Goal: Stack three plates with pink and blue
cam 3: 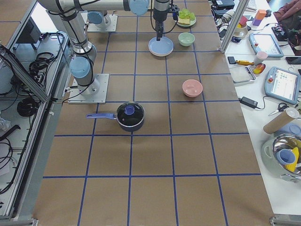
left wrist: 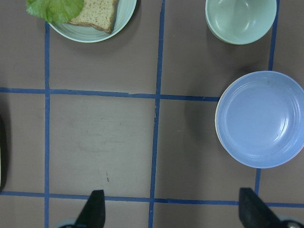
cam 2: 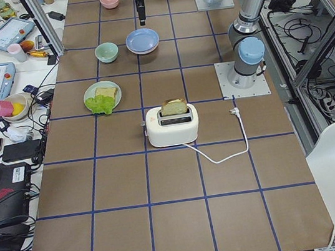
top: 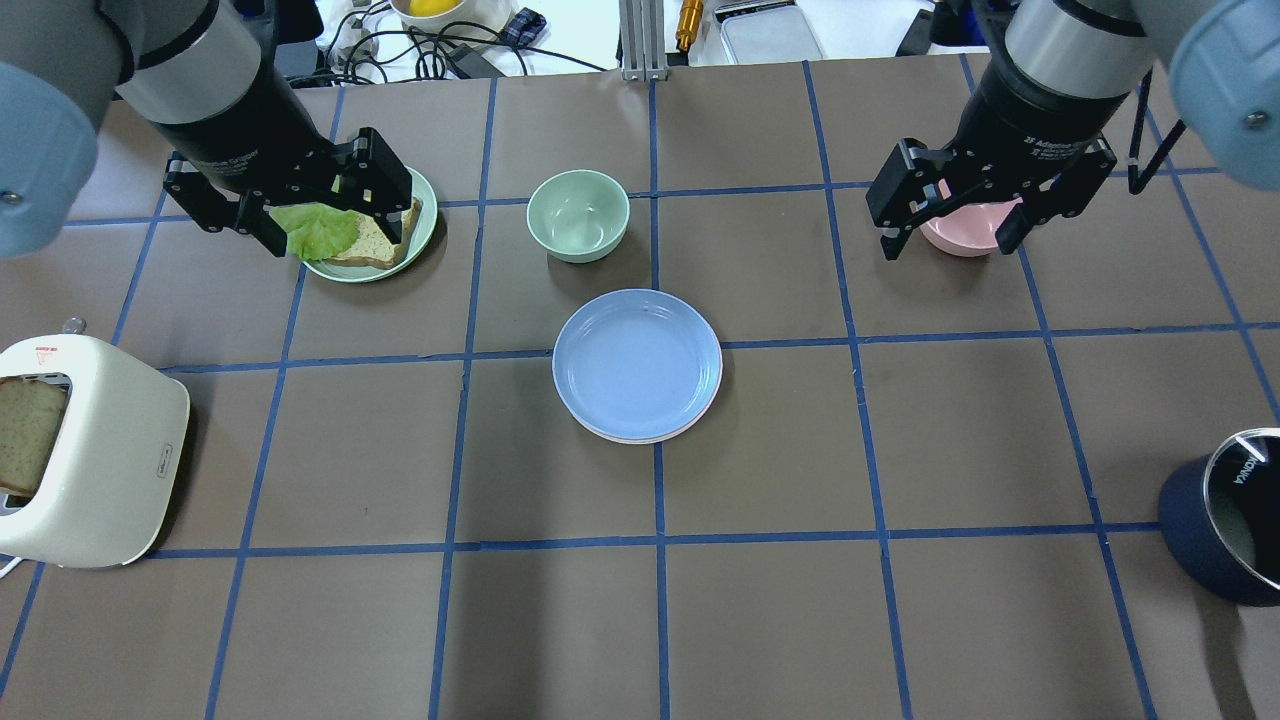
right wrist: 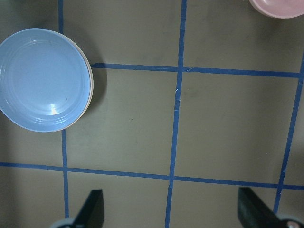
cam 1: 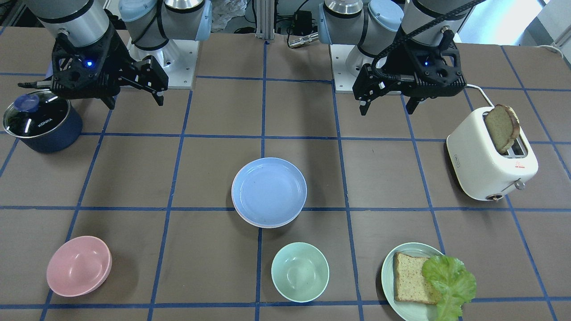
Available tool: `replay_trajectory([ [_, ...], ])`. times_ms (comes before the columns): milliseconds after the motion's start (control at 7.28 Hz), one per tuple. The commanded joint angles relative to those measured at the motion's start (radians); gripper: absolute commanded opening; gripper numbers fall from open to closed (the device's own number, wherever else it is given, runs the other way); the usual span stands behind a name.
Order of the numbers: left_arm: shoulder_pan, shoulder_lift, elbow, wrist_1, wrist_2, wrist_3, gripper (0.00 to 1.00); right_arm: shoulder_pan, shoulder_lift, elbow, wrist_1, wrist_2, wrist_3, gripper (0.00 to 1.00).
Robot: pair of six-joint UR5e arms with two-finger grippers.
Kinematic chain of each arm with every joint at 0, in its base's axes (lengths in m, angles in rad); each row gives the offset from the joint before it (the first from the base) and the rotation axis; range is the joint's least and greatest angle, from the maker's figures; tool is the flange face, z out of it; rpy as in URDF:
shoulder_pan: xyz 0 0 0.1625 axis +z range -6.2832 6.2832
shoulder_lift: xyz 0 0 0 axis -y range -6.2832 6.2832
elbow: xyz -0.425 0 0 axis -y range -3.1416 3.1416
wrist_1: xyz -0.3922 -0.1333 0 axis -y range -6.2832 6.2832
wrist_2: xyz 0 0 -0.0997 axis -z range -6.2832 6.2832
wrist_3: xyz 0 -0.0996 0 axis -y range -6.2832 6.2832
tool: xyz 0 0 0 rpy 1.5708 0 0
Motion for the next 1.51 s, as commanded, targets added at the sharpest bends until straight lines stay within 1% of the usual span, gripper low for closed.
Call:
replay_trajectory([
  [0,0.001,0.0,0.0,0.0,0.0,0.0,1.0,0.0,0.0,0.0,-0.001,-0.006,0.0,1.0],
  [275,0.001,0.0,0.0,0.0,0.0,-0.003,1.0,0.002,0.0,0.0,-0.001,-0.032,0.0,0.99],
  [412,0.001,0.0,0.0,0.0,0.0,-0.003,1.0,0.0,0.001,0.0,-0.002,-0.069,-0.001,0.99],
  [962,0.003,0.002,-0.002,0.0,0.0,-0.003,1.0,0.002,0.003,0.001,-0.002,-0.069,-0.001,0.98],
  [1099,0.003,0.0,-0.002,0.0,0.0,-0.003,1.0,0.002,0.003,0.001,-0.004,-0.069,-0.003,0.96],
  [1374,0.004,0.002,-0.002,0.0,0.0,-0.003,1.0,0.003,0.003,0.001,-0.008,-0.057,-0.006,0.96],
])
